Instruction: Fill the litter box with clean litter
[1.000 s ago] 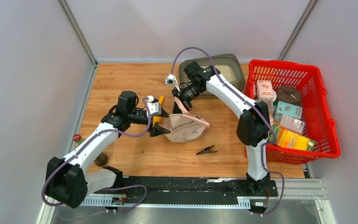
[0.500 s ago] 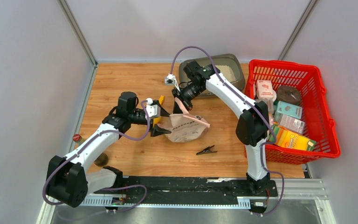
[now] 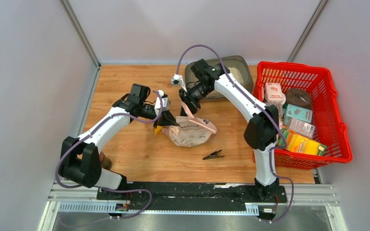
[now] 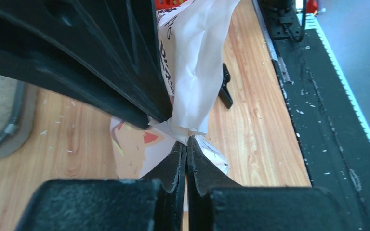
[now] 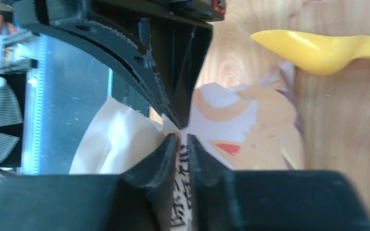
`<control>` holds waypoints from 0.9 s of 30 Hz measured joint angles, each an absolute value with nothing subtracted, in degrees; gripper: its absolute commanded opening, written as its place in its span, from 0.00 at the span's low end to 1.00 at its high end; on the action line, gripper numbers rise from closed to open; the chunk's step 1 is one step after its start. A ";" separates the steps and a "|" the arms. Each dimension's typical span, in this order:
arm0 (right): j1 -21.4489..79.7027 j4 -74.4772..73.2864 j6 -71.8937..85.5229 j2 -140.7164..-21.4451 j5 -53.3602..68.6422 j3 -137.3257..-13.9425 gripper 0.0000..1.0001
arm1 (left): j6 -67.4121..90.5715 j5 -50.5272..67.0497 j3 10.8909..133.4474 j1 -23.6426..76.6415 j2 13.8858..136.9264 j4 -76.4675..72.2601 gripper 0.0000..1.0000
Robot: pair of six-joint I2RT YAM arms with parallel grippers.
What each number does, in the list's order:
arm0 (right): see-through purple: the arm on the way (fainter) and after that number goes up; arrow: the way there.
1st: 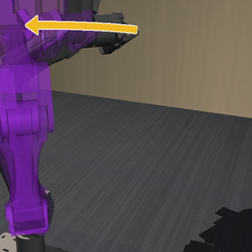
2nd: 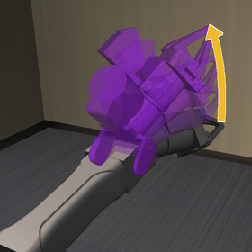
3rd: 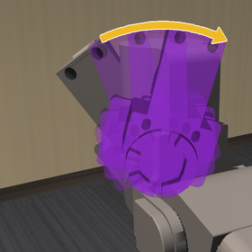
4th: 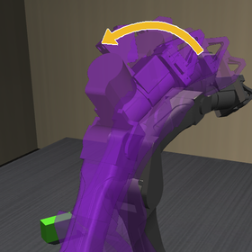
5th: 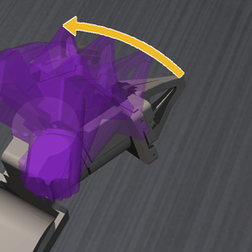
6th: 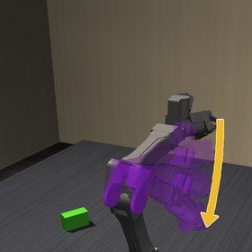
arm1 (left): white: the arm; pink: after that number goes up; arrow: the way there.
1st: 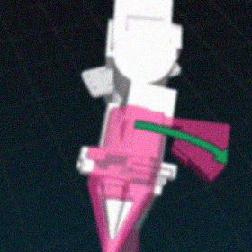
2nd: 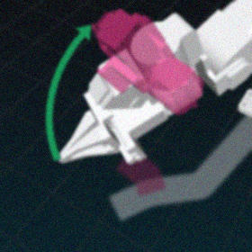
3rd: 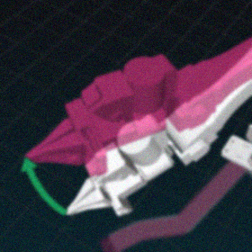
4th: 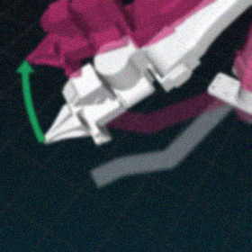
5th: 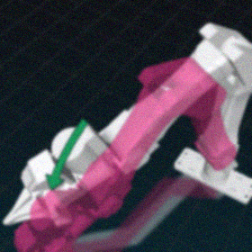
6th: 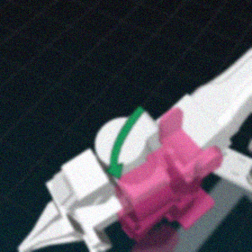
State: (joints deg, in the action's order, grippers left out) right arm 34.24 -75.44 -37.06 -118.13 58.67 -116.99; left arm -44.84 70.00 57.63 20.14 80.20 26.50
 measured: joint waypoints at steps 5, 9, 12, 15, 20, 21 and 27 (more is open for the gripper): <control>31.46 -75.18 -35.66 -117.10 55.18 -120.60 0.69 | -49.60 71.85 62.37 20.05 84.05 36.18 0.00; 29.50 -73.49 -36.47 -110.69 51.37 -117.45 0.91 | -55.83 72.97 68.36 19.92 88.82 46.17 0.00; 29.67 -68.97 -36.10 -101.01 47.68 -108.84 1.00 | -60.64 73.49 71.70 19.84 91.55 52.66 0.00; 30.79 -64.14 -34.06 -90.21 43.40 -99.96 1.00 | -63.79 73.45 74.32 19.84 93.49 57.41 0.00; 29.71 -58.11 -29.87 -78.41 38.89 -90.11 1.00 | -58.46 72.18 75.88 19.84 94.67 56.42 0.00; 29.21 -57.08 -29.74 -75.81 38.22 -86.78 1.00 | -53.91 71.61 75.46 19.84 94.41 53.10 0.00; 28.88 -49.04 -27.70 -64.77 33.17 -67.48 1.00 | -23.20 66.83 67.29 19.14 89.65 27.03 0.00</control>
